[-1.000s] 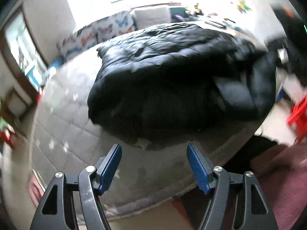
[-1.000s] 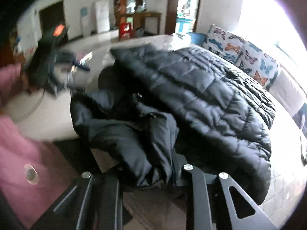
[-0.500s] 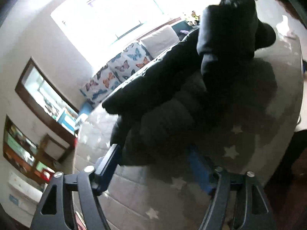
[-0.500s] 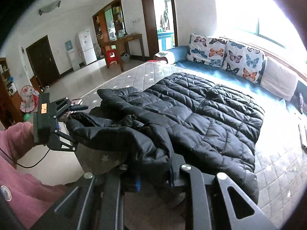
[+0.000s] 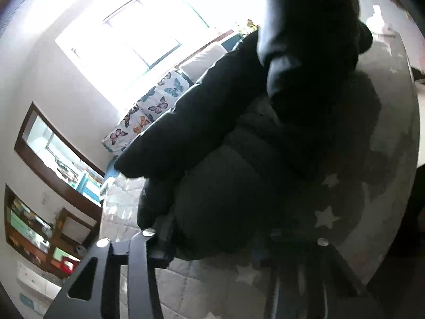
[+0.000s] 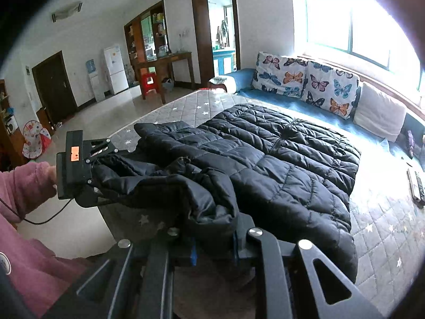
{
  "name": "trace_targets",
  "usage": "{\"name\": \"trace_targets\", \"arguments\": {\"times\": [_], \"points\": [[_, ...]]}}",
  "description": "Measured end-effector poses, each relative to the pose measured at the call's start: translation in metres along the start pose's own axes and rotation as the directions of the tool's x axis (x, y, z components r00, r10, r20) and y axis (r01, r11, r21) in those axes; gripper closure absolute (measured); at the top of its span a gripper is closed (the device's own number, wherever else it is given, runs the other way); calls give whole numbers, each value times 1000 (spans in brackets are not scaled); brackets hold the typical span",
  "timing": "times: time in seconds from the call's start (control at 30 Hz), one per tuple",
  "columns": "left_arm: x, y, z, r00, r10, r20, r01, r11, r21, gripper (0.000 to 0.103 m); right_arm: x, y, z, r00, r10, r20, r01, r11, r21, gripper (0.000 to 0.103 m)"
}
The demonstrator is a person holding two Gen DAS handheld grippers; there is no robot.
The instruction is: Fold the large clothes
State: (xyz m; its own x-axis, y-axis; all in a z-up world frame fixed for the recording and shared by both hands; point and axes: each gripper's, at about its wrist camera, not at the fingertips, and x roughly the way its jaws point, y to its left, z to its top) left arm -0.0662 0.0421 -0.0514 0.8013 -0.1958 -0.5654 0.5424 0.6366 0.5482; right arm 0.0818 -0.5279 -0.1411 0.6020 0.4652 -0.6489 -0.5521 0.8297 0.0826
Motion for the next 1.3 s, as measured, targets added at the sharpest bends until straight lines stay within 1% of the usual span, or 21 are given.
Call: {"name": "trace_targets", "arguments": {"times": [0.13, 0.23, 0.37, 0.47, 0.57, 0.67, 0.83, 0.9, 0.97, 1.07, 1.13, 1.2, 1.3], "points": [[-16, -6, 0, 1000, -11, 7, 11, 999, -49, 64, -13, 13, -11, 999, -22, 32, 23, 1000, -17, 85], [-28, -5, -1, 1000, -26, 11, 27, 996, -85, 64, -27, 22, -18, 999, -17, 46, 18, 1000, -24, 85], [-64, -10, -12, 999, -48, 9, 49, 991, -125, 64, -49, 40, -26, 999, 4, 52, -1, 998, -56, 86], [-82, -6, -14, 998, -68, 0, 67, 982, -175, 64, -57, 52, -26, 998, 8, 57, -3, 996, -89, 86], [-82, 2, -8, 997, -79, -2, 77, 973, -218, 64, -56, 48, -18, 997, 5, 81, 4, 995, -100, 86], [-79, 18, -2, 996, -87, 9, 86, 962, -261, 64, -50, 31, -3, 993, 6, 118, 3, 997, -77, 86], [-67, 46, 20, 994, -111, 11, 109, 943, -314, 63, -37, 8, 24, 986, -6, 167, 18, 998, -66, 86], [-55, 63, 34, 994, -113, 6, 108, 935, -337, 63, -32, 1, 32, 982, -17, 187, 30, 997, -71, 86], [-43, 78, 44, 994, -113, 2, 106, 929, -353, 63, -21, -14, 47, 979, -32, 202, 44, 997, -57, 86], [-19, 104, 70, 992, -124, -26, 105, 917, -384, 63, -4, -38, 69, 975, -55, 213, 64, 997, -38, 86], [1, 119, 89, 992, -121, -34, 99, 920, -378, 63, 10, -53, 81, 975, -71, 211, 78, 997, -25, 86], [20, 134, 108, 992, -118, -41, 95, 926, -366, 63, 28, -71, 93, 973, -102, 208, 109, 994, -21, 86], [57, 156, 136, 989, -131, -62, 97, 919, -382, 63, 60, -100, 111, 971, -150, 185, 153, 988, -6, 86]]}}
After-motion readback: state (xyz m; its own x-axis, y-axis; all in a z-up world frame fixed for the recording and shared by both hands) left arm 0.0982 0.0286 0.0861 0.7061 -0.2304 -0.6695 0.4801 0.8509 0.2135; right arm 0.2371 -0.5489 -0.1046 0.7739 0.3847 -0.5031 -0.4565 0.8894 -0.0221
